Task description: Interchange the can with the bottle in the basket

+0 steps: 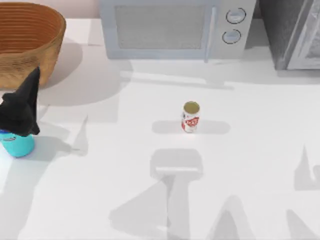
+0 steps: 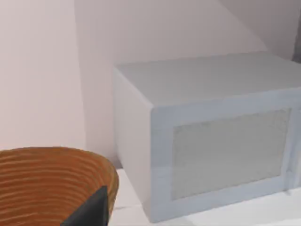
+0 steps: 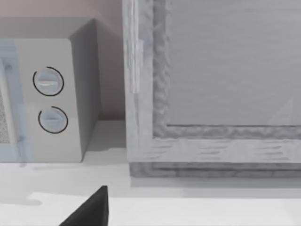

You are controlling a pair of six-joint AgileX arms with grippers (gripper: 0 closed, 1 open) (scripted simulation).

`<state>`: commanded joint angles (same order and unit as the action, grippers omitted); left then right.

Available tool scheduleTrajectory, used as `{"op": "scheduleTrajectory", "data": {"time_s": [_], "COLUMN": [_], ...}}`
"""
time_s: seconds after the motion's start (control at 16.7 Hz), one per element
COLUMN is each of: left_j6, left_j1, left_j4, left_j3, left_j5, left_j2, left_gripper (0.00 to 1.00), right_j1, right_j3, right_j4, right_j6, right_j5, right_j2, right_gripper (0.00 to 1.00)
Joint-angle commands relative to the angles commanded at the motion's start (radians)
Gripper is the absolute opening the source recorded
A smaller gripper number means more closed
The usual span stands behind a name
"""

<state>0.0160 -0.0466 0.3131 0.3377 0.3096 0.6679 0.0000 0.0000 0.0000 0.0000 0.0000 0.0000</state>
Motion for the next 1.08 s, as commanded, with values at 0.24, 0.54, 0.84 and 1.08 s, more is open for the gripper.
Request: {"op": "scheduleTrajectory", "data": {"time_s": [0.24,0.54,0.84,1.08], "left_j6": [-0.006,-0.015,-0.016,-0.016], "left_j1": [0.031,0.046,0.047,0.046], "left_j4": [-0.173,-0.298,-0.313,-0.306], "left_j3": [-0.182,-0.321,-0.338,-0.337], "left_j5": [-0.17,-0.295,-0.31,-0.309], "left_j2": [-0.385,-0.639,-0.668,-0.654], "left_gripper": [1.0,1.0,1.0,1.0], "right_j1": [0.0,0.0,0.0,0.0], "right_j3": [0.0,0.0,0.0,0.0], "right_j4": [0.0,0.0,0.0,0.0], "right_j6": [0.0,0.0,0.0,0.0], "right_j5": [0.0,0.0,0.0,0.0], "right_j2": [0.0,0.0,0.0,0.0], "right_gripper": [1.0,1.0,1.0,1.0]}}
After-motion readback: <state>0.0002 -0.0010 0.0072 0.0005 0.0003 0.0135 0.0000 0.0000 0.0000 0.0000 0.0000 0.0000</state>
